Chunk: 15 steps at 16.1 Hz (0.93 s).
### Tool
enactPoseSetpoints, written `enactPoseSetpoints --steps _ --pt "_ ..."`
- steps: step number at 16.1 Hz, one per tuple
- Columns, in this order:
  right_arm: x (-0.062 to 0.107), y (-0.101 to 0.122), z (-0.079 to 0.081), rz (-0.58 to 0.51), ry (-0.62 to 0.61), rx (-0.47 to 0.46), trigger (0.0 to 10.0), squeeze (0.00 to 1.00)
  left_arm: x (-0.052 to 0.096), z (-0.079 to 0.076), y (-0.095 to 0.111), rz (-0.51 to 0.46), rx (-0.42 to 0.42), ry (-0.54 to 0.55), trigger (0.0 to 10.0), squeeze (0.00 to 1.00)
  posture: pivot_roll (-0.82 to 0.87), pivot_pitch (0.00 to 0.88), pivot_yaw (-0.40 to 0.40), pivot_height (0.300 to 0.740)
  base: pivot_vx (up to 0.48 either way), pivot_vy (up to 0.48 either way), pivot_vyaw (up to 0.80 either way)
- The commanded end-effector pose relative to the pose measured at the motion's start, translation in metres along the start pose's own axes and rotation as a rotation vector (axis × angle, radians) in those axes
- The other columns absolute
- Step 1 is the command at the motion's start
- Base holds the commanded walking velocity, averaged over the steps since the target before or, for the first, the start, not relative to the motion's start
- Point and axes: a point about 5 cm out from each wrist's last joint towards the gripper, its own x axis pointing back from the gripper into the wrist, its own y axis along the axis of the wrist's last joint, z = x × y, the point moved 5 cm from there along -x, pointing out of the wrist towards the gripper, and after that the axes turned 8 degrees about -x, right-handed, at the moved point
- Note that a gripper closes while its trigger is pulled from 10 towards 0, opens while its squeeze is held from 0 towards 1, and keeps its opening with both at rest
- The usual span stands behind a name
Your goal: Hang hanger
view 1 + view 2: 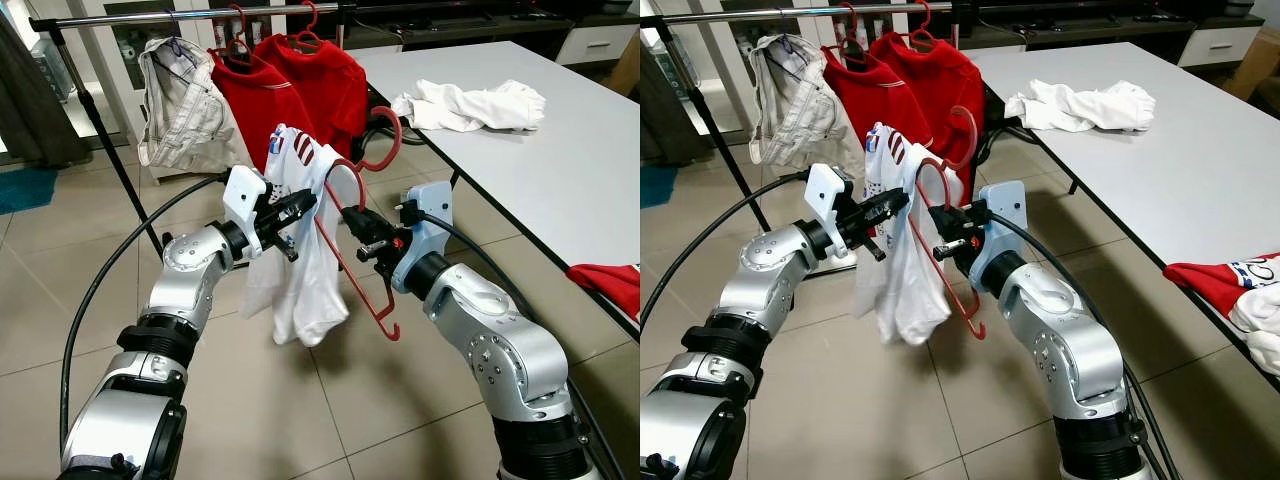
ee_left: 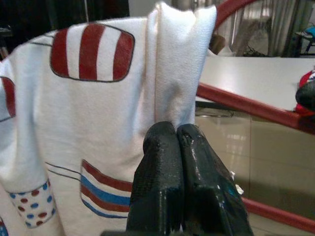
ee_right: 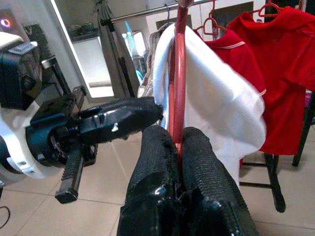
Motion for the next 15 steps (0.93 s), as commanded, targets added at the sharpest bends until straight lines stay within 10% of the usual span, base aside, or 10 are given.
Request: enactPoseSetpoints --steps 1,9,15 --pt "0.0 0.008 0.004 -0.031 0.017 0.007 10.0 0.0 -0.001 0.005 0.01 -0.032 -0.006 0.02 0.0 0.0 -0.13 0.0 0.016 0.74 0.0 0.0 0.0" --pt "0.003 -0.001 -0.021 0.008 -0.127 0.004 10.0 0.0 0.02 0.024 0.021 -0.08 0.088 0.188 0.0 0.0 -0.13 0.0 0.025 0.74 0.0 0.0 0.0" --pt "0.016 -0.041 -0.055 0.242 -0.301 0.044 10.0 0.0 0.024 0.051 0.02 -0.031 0.105 0.379 0.0 0.0 -0.13 0.0 0.025 0.74 0.0 0.0 0.0"
